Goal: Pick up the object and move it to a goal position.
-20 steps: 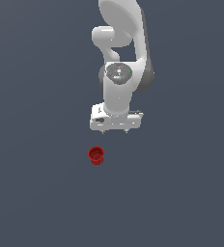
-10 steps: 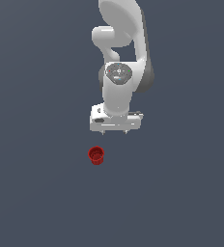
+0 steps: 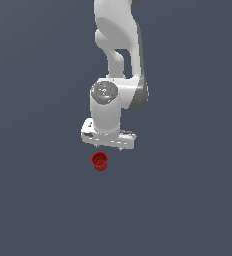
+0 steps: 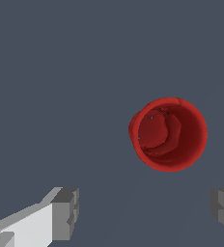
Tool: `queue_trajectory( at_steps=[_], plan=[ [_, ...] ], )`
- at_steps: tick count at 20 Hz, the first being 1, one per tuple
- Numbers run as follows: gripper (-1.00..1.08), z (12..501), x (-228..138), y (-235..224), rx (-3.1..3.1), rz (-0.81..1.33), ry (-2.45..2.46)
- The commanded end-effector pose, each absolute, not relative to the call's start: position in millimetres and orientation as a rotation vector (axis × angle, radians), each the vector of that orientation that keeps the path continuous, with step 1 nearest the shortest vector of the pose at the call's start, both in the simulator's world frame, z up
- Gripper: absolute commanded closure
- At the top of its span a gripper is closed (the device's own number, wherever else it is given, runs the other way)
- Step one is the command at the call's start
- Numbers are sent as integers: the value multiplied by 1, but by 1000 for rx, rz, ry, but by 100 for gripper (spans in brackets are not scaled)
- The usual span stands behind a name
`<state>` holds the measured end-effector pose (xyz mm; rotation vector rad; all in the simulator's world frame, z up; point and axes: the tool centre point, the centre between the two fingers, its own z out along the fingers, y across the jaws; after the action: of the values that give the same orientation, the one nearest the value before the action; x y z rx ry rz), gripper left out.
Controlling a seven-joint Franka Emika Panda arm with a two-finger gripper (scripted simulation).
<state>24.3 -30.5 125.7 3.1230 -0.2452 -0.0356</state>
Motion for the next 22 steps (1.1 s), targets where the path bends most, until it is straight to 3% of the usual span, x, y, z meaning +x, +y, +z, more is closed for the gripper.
queue_trajectory(
  at_steps=[1, 9, 22],
  plan=[
    [-92, 116, 34, -45, 3116, -24, -354],
    [-92, 99, 51, -71, 3094, -2, -545],
    [-92, 68, 50, -73, 3092, -1, -557]
  ],
)
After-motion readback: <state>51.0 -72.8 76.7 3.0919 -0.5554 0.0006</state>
